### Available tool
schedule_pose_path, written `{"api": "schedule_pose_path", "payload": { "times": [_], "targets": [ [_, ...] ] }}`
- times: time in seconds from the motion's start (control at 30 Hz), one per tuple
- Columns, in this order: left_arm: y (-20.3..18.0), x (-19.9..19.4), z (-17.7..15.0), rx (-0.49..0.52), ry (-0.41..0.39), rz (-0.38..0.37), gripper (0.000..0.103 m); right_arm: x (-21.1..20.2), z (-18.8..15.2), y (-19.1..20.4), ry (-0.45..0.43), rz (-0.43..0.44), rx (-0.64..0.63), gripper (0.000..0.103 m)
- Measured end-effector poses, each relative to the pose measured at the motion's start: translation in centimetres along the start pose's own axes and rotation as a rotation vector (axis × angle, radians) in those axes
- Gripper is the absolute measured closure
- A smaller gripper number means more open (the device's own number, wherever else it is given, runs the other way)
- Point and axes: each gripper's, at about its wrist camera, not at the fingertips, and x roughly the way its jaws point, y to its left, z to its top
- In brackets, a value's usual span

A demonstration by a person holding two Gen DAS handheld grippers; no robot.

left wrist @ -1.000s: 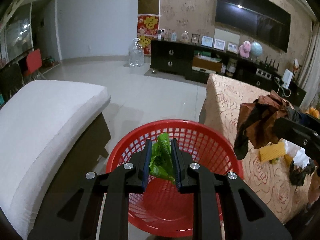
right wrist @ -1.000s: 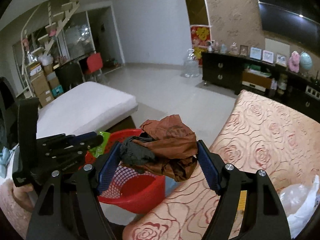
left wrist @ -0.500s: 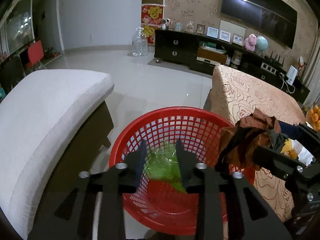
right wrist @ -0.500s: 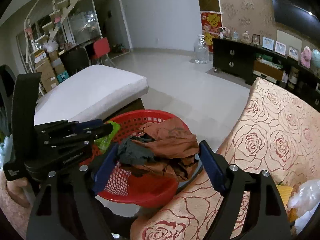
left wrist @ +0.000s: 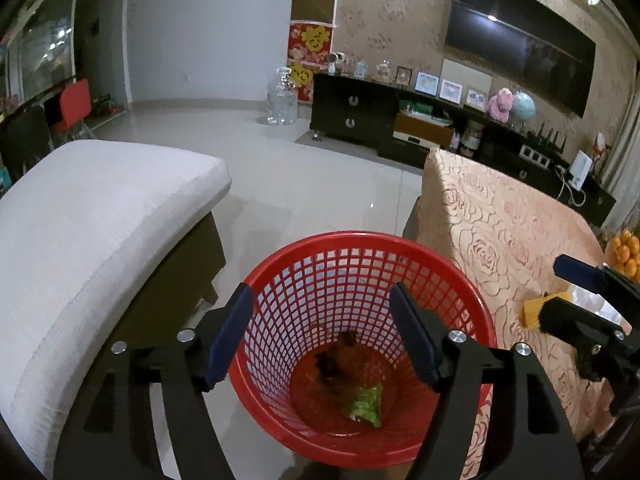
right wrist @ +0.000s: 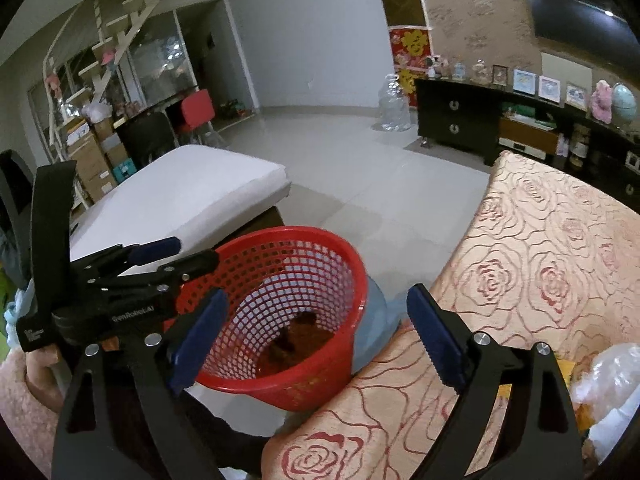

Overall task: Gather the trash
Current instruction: 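Carry both items to the red basket and open both tools to drop them, then move both tools back over the table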

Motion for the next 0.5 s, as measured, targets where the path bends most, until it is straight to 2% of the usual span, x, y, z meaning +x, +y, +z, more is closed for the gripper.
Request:
{"api": "schedule_pose_path", "payload": {
  "times": [0.33, 0.5],
  "targets": [
    [-0.4, -0.9, 0.4, -0.024, -0.054, -0.020, 0.029, -3.4, -1.0, -1.4, -0.057, -0.109, -0.011, 0.015],
    [-1.2, -1.0, 0.4, -0.026, -0.058, -0.049, 0.029, -5.4, -2.2, -3.5, -0.072, -0.149, 0.041, 0.015]
  ]
}}
